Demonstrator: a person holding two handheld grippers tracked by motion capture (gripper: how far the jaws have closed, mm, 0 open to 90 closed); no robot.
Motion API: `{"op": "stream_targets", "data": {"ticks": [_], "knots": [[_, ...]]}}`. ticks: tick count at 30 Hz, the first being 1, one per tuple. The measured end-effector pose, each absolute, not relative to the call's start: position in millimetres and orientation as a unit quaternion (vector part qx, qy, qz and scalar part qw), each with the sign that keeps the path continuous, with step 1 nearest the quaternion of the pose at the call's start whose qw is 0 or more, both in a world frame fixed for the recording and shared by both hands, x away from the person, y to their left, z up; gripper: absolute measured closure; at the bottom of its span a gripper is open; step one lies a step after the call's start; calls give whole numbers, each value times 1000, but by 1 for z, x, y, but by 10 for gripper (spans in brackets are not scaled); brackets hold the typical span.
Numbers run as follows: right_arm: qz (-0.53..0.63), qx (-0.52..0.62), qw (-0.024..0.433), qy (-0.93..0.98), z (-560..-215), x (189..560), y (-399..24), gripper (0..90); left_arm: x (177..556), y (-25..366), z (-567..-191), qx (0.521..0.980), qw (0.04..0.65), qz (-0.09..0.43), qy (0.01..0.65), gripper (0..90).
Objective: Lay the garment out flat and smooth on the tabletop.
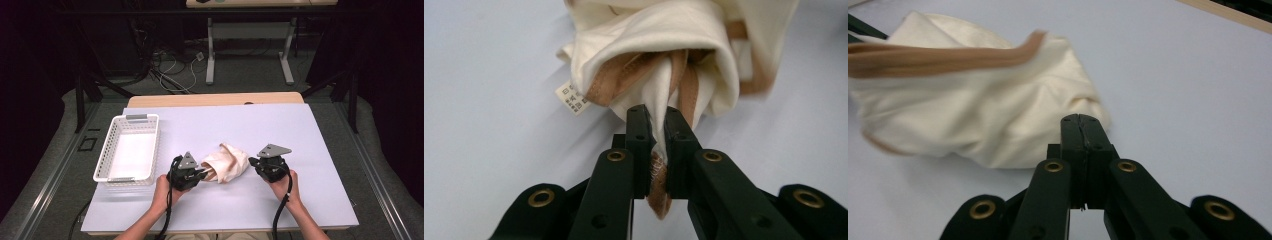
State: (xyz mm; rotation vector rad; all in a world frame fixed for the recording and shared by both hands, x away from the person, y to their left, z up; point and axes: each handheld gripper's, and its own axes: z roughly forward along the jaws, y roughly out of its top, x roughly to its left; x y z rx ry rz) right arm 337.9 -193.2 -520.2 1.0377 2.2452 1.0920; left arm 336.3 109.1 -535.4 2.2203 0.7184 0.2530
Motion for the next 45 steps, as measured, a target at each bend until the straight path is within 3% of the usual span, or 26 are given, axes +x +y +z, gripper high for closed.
{"op": "stream_targets", "data": {"ticks": [6,8,9,10,11,13,16,18,23,26,37,45], "knots": [[387,388,201,812,-528,342,-199,892,338,107,-539,878,377,91,280,839],[388,380,195,816,-529,342,-195,795,339,106,-541,882,373,86,277,826],[391,380,189,817,-529,342,-193,708,339,105,-541,884,369,84,275,795],[397,375,173,820,-530,341,-185,603,340,105,-541,884,370,77,277,673],[397,375,173,820,-530,341,-185,603,341,106,-541,885,367,71,278,673],[403,367,160,823,-530,339,-176,447,341,107,-538,884,367,68,282,524],[411,345,150,831,-531,336,-161,369,341,105,-537,887,363,64,277,418],[407,335,150,837,-534,334,-152,420,341,104,-539,889,366,57,270,453],[398,326,161,842,-540,333,-146,742,338,98,-549,893,363,67,259,712],[402,329,165,839,-538,332,-149,849,337,98,-549,889,369,67,262,815],[424,341,188,818,-523,332,-167,878,343,111,-538,866,399,72,293,845],[422,371,208,801,-519,336,-185,881,343,113,-536,867,389,85,301,845]]}}
